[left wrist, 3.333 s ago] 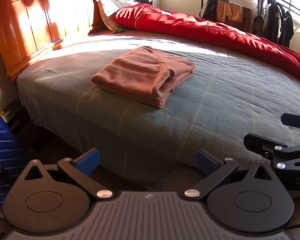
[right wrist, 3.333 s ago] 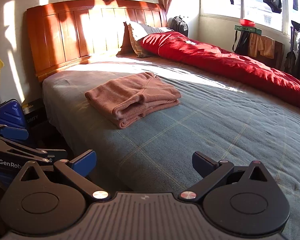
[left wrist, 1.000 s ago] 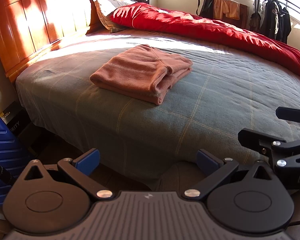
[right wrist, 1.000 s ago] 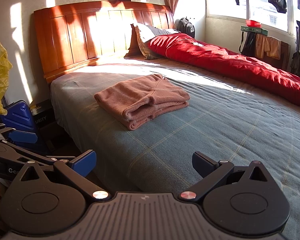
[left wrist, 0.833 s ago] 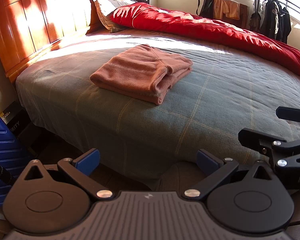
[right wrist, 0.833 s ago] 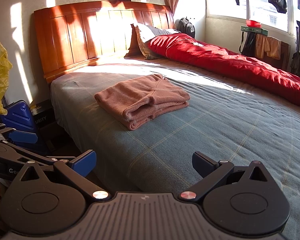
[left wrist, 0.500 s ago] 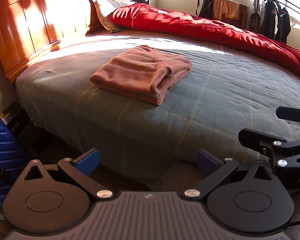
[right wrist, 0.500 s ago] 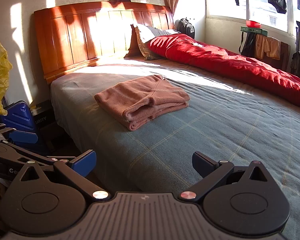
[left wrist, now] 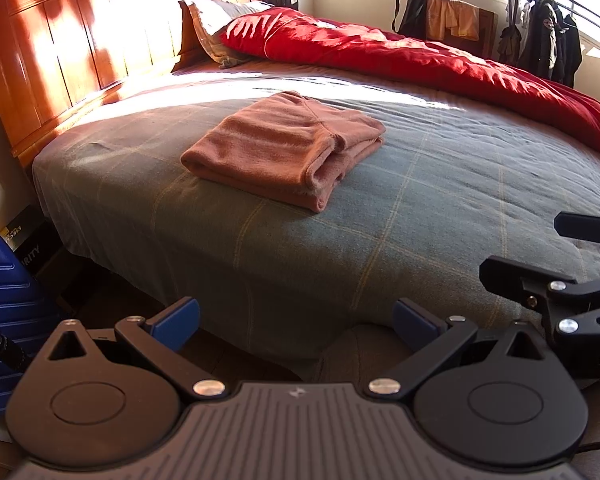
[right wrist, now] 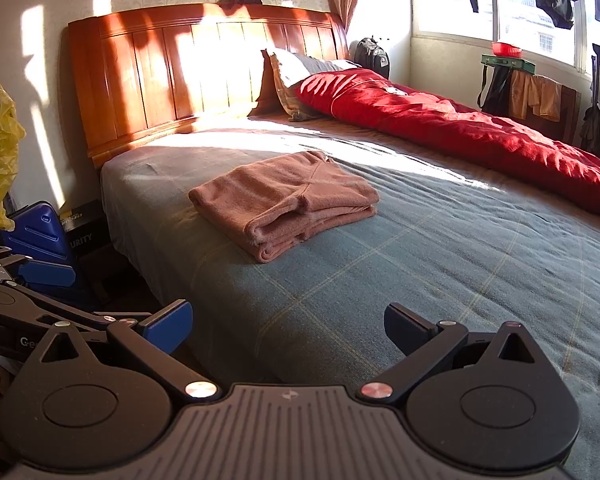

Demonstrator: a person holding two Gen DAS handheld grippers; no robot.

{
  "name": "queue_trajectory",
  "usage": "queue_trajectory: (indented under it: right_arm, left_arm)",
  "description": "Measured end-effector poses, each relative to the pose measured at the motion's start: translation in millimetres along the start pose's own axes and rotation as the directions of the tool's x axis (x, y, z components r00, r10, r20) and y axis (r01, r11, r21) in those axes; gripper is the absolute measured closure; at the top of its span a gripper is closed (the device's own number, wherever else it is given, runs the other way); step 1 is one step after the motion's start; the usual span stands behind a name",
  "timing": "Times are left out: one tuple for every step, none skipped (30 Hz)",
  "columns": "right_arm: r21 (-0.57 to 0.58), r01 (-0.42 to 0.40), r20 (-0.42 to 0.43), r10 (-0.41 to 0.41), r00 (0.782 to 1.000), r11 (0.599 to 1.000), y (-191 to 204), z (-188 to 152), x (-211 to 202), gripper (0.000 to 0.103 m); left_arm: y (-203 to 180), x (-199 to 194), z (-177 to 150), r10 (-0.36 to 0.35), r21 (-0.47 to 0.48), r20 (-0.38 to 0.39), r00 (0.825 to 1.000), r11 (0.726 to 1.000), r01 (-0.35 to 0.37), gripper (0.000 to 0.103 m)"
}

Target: Fold clothes

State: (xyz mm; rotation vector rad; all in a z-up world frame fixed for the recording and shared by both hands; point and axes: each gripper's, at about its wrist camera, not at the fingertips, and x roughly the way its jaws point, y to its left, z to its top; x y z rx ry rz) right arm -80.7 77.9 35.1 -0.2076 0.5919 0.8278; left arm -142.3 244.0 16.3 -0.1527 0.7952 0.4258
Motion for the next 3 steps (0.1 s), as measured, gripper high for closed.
queue_trajectory:
  right_arm:
    - [-0.001, 0.000, 0.001, 0.000, 1.000, 1.000, 0.1, -0.1, -0.2, 0.000]
    - [-0.001, 0.001, 0.001, -0.001, 1.000, 1.000, 0.3, -0.2, -0.5, 0.000]
    - [-0.001, 0.002, 0.001, -0.002, 1.000, 1.000, 0.7, -0.2, -0.6, 0.000]
  left_arm:
    - [0.0, -0.3, 0.0, -0.001, 0.000, 0.001, 1.000, 1.000, 0.001, 0.001]
    - [0.1, -0.5, -0.1, -0.003, -0.001, 0.002, 1.000, 1.000, 0.003, 0.001]
    - [0.2, -0.7, -0.1, -0.004, -0.001, 0.002, 1.000, 1.000, 0.004, 0.001]
